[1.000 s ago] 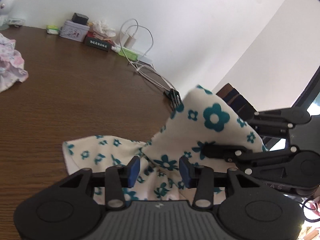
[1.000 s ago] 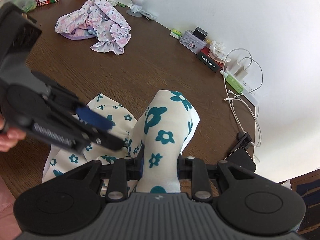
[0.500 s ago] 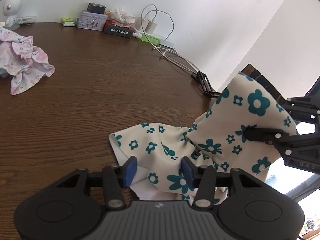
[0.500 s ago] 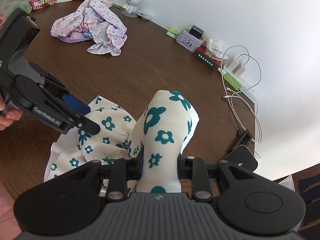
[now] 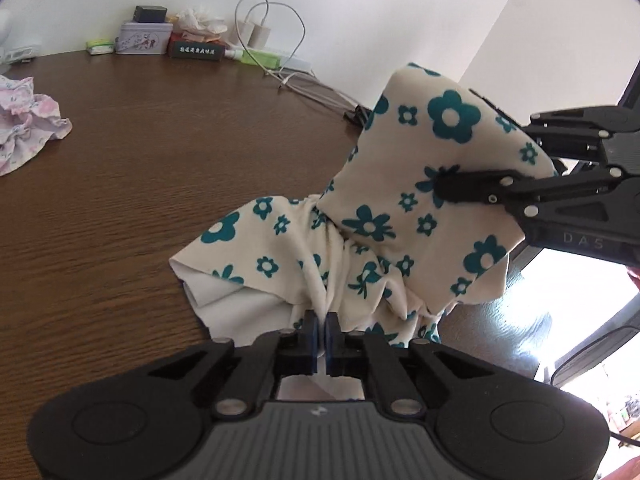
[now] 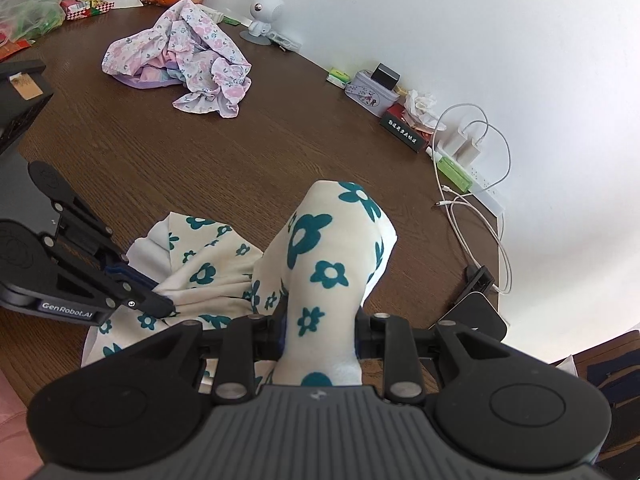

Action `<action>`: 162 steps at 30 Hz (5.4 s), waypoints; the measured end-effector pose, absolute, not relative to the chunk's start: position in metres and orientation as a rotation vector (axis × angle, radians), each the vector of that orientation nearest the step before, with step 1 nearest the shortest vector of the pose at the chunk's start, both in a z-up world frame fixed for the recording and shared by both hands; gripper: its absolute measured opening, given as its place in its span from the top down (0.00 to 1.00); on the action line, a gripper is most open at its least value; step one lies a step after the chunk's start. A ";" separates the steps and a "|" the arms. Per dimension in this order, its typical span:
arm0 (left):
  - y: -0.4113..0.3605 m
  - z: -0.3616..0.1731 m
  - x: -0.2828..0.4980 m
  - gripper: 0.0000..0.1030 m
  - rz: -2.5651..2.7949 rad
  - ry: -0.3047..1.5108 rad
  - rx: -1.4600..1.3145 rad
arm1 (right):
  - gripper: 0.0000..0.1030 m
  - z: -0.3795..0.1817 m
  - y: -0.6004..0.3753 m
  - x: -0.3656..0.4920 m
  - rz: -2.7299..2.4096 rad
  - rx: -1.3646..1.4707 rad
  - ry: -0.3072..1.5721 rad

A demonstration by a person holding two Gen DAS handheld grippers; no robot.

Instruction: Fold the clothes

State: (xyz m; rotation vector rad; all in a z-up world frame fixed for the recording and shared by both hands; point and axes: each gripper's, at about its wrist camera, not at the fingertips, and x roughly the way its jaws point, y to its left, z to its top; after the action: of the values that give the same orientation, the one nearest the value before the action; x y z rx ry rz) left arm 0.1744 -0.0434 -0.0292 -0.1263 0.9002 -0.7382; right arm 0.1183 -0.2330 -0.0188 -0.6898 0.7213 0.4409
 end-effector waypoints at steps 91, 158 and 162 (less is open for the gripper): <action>0.007 0.014 0.136 0.79 -0.743 0.715 -0.308 | 0.75 -0.039 -0.286 0.094 0.716 -0.088 0.595; -0.039 -0.010 0.178 0.88 -0.615 0.770 -0.153 | 0.76 -0.091 -0.296 0.081 0.741 -0.066 0.635; -0.029 0.008 0.167 0.62 -0.618 0.702 -0.185 | 0.63 -0.081 -0.304 0.072 0.751 -0.035 0.588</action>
State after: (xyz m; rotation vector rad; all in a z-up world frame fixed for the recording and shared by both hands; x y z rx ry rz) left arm 0.1669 -0.0295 0.0084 -0.1846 0.7024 -0.6184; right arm 0.0723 -0.3045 -0.0811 -0.0348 0.5879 0.7513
